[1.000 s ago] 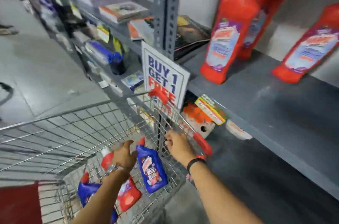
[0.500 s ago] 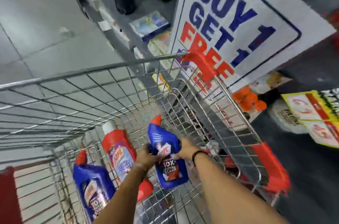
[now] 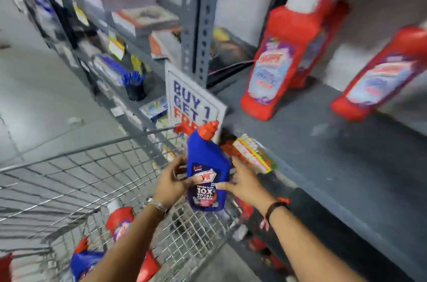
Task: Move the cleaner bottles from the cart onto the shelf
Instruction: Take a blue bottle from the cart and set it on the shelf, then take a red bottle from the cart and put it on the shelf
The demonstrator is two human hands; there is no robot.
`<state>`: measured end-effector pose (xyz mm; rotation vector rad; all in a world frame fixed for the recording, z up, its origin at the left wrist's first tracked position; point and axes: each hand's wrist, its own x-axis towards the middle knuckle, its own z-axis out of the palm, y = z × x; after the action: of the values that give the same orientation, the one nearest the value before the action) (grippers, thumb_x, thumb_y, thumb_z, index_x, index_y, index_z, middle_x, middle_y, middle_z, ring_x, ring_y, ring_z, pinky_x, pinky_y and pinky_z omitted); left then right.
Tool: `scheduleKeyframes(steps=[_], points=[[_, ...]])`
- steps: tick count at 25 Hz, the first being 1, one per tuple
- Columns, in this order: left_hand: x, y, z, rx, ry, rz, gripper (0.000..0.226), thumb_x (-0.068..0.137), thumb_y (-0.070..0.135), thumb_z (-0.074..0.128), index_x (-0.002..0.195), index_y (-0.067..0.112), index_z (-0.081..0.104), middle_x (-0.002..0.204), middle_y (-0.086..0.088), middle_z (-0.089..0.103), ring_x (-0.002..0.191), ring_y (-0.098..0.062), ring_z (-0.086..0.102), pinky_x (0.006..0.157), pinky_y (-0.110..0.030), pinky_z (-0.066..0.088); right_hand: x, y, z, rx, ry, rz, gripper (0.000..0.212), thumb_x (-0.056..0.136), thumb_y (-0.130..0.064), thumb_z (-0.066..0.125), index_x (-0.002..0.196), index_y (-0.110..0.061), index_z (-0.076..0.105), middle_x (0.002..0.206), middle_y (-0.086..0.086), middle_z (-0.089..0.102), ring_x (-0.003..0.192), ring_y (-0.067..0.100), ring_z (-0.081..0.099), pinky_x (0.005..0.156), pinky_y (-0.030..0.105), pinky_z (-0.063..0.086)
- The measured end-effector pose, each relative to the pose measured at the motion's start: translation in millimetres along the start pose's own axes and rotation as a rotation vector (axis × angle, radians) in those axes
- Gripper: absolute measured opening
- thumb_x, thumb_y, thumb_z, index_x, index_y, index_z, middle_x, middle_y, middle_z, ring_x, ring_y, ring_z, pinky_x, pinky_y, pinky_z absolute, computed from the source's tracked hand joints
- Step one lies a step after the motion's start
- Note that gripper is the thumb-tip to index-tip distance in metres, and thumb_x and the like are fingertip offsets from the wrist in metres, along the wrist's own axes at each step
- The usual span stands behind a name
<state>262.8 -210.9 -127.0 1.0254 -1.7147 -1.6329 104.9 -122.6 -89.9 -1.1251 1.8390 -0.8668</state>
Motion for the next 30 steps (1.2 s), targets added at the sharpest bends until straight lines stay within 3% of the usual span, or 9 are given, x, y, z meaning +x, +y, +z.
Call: scheduleKeyframes(steps=[3,6,9,16,19,22,25,28,30], points=[[-20,82,49,-0.055,-0.109,0.173,0.052,0.041,0.038,0.078,0.090,0.027,0.060,0.080,0.017,0.072,0.080,-0.007,0.063,0.075,-0.026,0.054,-71,-26,-66,-0.022,0.212,-0.094,0.048,0.069,0.003,0.072,0.108,-0.011,0.048,0.089,-0.007,0.059,0.067,-0.010,0.057,0.056,-0.001,0.042],[-36,148,119,-0.068,-0.255,0.337,0.052,0.044,0.036,0.078,0.093,0.030,0.060,0.080,0.011,0.072,0.077,-0.004,0.064,0.071,-0.020,0.056,-142,-27,-133,-0.033,0.448,-0.150,0.036,0.069,-0.002,0.075,0.086,-0.019,0.047,0.081,-0.003,0.062,0.058,-0.019,0.054,0.054,-0.001,0.040],[-48,190,215,-0.023,-0.388,0.456,0.042,0.054,0.027,0.074,0.093,0.020,0.061,0.086,0.005,0.068,0.072,0.006,0.060,0.067,-0.007,0.051,-213,-6,-196,-0.005,0.697,-0.157,0.034,0.071,-0.001,0.072,0.091,-0.017,0.050,0.077,-0.011,0.059,0.061,-0.021,0.053,0.054,-0.001,0.042],[-72,177,370,0.093,-0.450,0.482,0.039,0.066,0.004,0.074,0.100,0.000,0.056,0.102,-0.020,0.066,0.067,0.007,0.057,0.062,0.003,0.041,-272,93,-250,0.106,1.014,-0.004,0.040,0.076,0.005,0.064,0.112,-0.006,0.050,0.094,0.004,0.061,0.083,0.010,0.064,0.062,0.002,0.049],[-66,174,385,0.094,-0.400,0.475,0.040,0.071,0.006,0.071,0.106,0.001,0.053,0.108,-0.019,0.064,0.084,-0.015,0.056,0.075,-0.016,0.045,-262,102,-257,0.147,1.021,-0.001,0.039,0.082,0.001,0.059,0.118,-0.007,0.046,0.102,0.005,0.060,0.095,0.018,0.061,0.073,0.014,0.052],[-71,171,377,0.075,-0.406,0.465,0.050,0.072,0.005,0.069,0.117,0.006,0.048,0.117,-0.010,0.060,0.099,-0.014,0.053,0.090,-0.030,0.046,-255,101,-236,0.174,1.244,0.047,0.050,0.087,-0.007,0.055,0.131,-0.008,0.034,0.127,0.015,0.053,0.113,0.023,0.053,0.097,0.039,0.047],[-70,150,319,0.055,-0.259,0.468,0.047,0.074,0.007,0.068,0.118,0.008,0.050,0.115,0.002,0.054,0.108,-0.009,0.050,0.096,-0.018,0.037,-240,74,-178,0.051,1.564,-0.095,0.048,0.087,-0.021,0.046,0.129,-0.001,0.036,0.137,0.017,0.042,0.126,0.020,0.039,0.107,0.013,0.029],[-56,103,207,0.166,-0.006,0.419,0.034,0.072,0.016,0.061,0.104,0.006,0.059,0.103,-0.003,0.060,0.095,0.000,0.050,0.082,0.004,0.033,-188,32,-101,-0.001,1.270,-0.313,0.039,0.087,-0.022,0.041,0.120,-0.003,0.045,0.125,0.011,0.049,0.118,0.011,0.041,0.100,0.003,0.026],[-49,59,121,0.235,0.183,0.264,0.034,0.070,0.018,0.056,0.101,0.004,0.060,0.102,-0.015,0.065,0.091,-0.011,0.054,0.075,-0.004,0.035,-134,11,-46,0.014,0.933,-0.317,0.034,0.087,-0.021,0.043,0.116,-0.005,0.050,0.121,0.008,0.053,0.114,0.009,0.044,0.098,0.005,0.029]])
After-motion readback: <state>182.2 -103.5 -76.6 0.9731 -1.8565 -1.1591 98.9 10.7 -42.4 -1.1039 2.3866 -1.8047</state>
